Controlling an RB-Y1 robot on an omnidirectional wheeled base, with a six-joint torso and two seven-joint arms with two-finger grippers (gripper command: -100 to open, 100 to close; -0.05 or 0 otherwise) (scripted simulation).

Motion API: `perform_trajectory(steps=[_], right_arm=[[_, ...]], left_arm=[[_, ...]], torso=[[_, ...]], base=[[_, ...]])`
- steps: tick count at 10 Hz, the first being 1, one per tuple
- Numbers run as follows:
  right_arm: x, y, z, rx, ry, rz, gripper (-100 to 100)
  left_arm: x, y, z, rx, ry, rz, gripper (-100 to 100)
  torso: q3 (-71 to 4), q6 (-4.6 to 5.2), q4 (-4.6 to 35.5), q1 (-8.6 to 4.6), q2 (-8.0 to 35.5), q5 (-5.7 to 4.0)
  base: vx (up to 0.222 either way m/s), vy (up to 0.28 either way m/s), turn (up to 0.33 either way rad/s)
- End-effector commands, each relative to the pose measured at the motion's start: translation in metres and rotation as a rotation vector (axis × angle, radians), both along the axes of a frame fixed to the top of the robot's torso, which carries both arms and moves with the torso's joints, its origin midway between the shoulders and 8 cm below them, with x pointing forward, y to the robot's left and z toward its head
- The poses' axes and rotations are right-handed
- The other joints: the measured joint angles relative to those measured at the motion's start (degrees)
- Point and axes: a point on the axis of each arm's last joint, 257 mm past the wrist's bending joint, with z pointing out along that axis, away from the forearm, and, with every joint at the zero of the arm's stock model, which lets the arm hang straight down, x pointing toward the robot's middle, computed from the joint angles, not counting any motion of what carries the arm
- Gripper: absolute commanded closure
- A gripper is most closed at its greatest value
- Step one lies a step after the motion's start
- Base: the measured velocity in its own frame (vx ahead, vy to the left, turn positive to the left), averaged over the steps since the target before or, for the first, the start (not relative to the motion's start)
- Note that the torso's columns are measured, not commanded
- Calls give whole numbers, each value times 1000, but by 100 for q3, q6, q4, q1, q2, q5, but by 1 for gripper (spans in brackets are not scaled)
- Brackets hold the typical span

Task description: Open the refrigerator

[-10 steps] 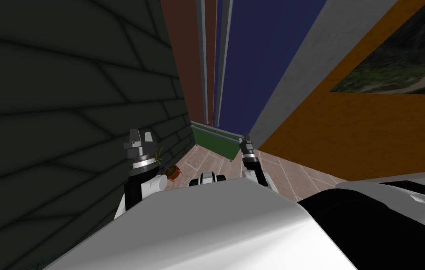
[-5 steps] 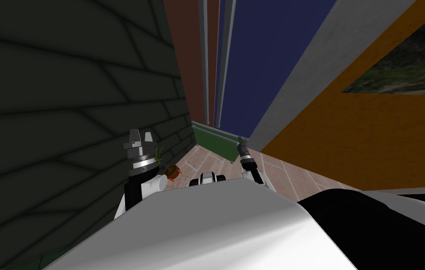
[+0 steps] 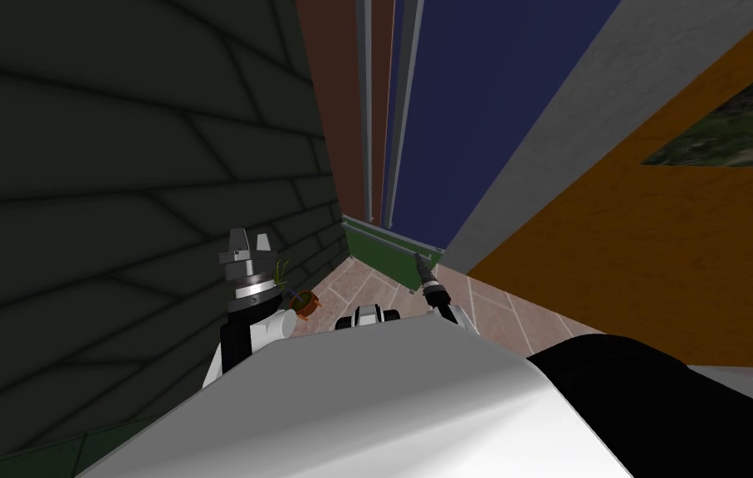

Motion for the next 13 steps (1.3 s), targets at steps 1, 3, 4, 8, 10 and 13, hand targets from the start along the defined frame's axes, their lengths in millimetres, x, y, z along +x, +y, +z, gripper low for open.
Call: perform_trajectory(steps=[1, 3, 4, 8, 10, 13], right_arm=[[-2, 1, -22, -60, 62, -9, -100], [-8, -3, -58, -120, 162, -20, -100], [-8, -3, -58, -132, 163, -19, -100], [-25, -13, -123, -250, 349, -37, -100], [-36, -15, -153, -324, 430, -33, -100], [-53, -24, -189, -416, 541, -39, -100]], left_arm=[[0, 0, 0, 0, 0, 0, 0], [0, 0, 0, 0, 0, 0, 0], [0, 0, 0, 0, 0, 0, 0], [0, 0, 0, 0, 0, 0, 0], [0, 0, 0, 0, 0, 0, 0], [0, 0, 0, 0, 0, 0, 0]], torso=[[2, 3, 1, 6, 5, 1], [4, -2, 1, 5, 5, 1], [0, 3, 0, 0, 1, -1], [0, 2, 0, 5, 1, 1], [-2, 2, -1, -2, -1, -1], [5, 3, 2, 17, 9, 4]], base=[[9, -20, -21], [26, -49, 115], [14, -23, -21], [28, -49, 91], [38, -74, 105], [20, -56, 80]])
